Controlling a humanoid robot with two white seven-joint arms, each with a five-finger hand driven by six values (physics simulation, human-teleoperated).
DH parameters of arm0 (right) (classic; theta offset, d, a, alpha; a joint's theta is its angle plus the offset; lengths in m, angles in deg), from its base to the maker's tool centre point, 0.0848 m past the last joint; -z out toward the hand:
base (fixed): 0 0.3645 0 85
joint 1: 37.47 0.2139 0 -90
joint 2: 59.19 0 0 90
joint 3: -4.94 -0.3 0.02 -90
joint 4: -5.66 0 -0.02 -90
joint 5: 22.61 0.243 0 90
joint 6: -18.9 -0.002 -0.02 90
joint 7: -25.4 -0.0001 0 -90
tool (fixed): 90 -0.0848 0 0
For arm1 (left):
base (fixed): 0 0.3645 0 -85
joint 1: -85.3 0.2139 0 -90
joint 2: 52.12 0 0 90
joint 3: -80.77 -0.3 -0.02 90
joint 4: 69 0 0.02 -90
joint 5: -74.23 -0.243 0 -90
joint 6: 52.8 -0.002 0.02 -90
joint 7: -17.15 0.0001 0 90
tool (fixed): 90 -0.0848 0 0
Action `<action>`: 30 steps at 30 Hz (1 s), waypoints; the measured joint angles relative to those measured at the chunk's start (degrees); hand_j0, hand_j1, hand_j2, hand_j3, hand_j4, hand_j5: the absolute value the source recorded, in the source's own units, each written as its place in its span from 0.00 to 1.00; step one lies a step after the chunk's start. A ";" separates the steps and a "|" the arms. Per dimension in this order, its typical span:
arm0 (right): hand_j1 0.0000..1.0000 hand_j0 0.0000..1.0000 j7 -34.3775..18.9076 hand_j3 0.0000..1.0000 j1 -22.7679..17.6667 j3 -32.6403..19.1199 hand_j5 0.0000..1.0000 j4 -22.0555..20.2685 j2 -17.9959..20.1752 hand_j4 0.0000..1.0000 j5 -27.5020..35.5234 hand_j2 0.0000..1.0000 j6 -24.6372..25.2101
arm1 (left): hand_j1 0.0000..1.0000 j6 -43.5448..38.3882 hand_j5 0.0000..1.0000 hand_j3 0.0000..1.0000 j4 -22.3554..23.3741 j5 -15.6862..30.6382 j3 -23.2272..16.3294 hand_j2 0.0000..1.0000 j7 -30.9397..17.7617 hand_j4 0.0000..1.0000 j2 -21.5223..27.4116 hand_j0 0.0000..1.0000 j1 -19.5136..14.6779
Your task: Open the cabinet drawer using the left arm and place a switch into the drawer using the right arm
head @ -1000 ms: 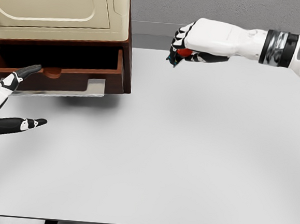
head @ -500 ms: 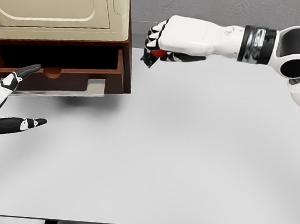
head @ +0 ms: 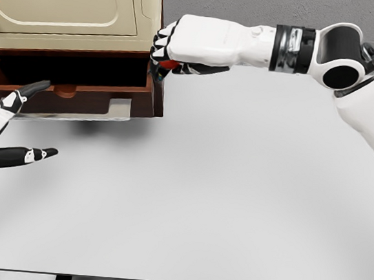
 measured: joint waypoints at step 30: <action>0.45 0.45 -0.15 0.45 7.38 5.20 0.45 13.21 -13.13 0.45 -1.51 0.45 -0.02 | 1.00 0.00 1.00 1.00 0.00 0.00 -0.03 1.00 0.00 1.00 0.00 1.00 0.09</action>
